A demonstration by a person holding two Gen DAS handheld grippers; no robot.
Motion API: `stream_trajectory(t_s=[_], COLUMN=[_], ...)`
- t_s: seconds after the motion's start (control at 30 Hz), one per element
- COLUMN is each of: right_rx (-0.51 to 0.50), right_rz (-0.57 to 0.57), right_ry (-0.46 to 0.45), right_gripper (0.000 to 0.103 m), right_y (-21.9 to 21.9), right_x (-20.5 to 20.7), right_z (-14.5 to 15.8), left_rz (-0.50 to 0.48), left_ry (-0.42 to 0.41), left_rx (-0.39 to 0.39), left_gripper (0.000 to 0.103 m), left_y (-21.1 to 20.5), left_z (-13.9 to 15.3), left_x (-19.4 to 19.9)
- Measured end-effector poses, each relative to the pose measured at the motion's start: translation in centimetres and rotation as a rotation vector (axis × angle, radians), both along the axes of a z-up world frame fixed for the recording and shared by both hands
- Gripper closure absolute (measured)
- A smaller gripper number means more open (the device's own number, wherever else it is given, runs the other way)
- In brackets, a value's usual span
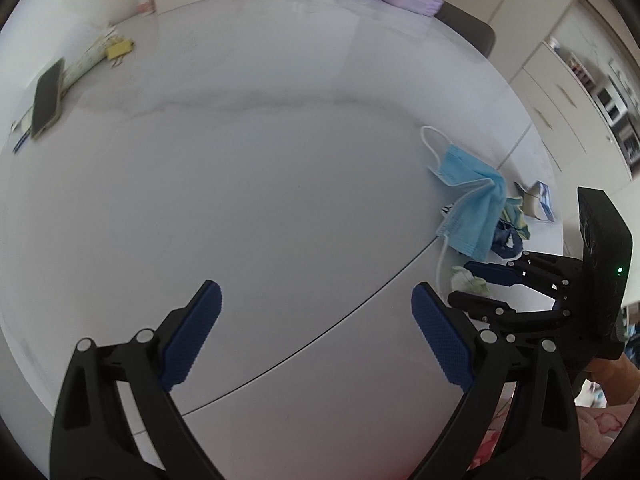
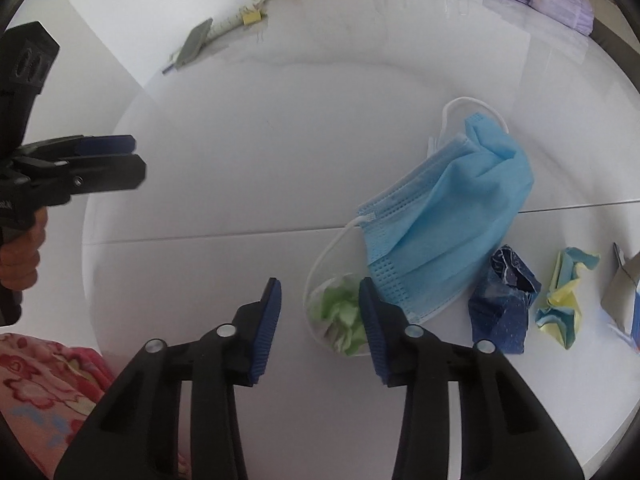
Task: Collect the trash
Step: 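Move to the table and grasp the green crumpled wrapper with the right gripper, then grasp the blue face mask with the left gripper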
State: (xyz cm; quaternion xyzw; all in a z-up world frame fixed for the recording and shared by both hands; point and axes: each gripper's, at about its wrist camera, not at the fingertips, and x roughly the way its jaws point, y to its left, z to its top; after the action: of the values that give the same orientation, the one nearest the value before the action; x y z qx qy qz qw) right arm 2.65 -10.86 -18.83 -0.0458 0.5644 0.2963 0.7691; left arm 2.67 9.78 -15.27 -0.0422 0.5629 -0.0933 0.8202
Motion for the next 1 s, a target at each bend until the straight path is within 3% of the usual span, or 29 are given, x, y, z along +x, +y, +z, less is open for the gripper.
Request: stream_trajectory(t_s=[0.1, 0.37, 0.47, 0.67, 0.83, 1.0], right_rx=[-0.02, -0.08, -0.051, 0.027, 0.102, 0.075], right_rz=[0.017, 0.079, 0.076, 0.042, -0.065, -0.214], right_ry=[-0.009, -0.077, -0.066, -0.05, -0.09, -0.152], right_gripper=[0.076, 0.078, 0.083, 0.084, 0.084, 0.084], right_y=[-0.4, -0.6, -0.7, -1.5, -4.1, -9.5], right_x=[0.0, -1.6, -1.6, -1.3, -0.9, -1.5], right_z=[-0.1, 0.1, 0.3, 1.7, 5.9, 9.3], left_rz=[0.021, 0.065, 0.063, 0.034, -0.061, -0.258], left_ry=[-0.002, -0.001, -0.006, -0.01, 0.001, -0.018], left_rx=[-0.007, -0.023, -0.016, -0.011, -0.053, -0.101], left_gripper=[0.011, 0.011, 0.011, 0.011, 0.011, 0.011], left_y=[0.2, 0.7, 0.5, -0.6, -3.9, -11.1], left_z=[-0.2, -0.4, -0.3, 0.1, 0.3, 0.5], left_x=[-0.2, -0.4, -0.5, -0.2, 1.5, 4.4])
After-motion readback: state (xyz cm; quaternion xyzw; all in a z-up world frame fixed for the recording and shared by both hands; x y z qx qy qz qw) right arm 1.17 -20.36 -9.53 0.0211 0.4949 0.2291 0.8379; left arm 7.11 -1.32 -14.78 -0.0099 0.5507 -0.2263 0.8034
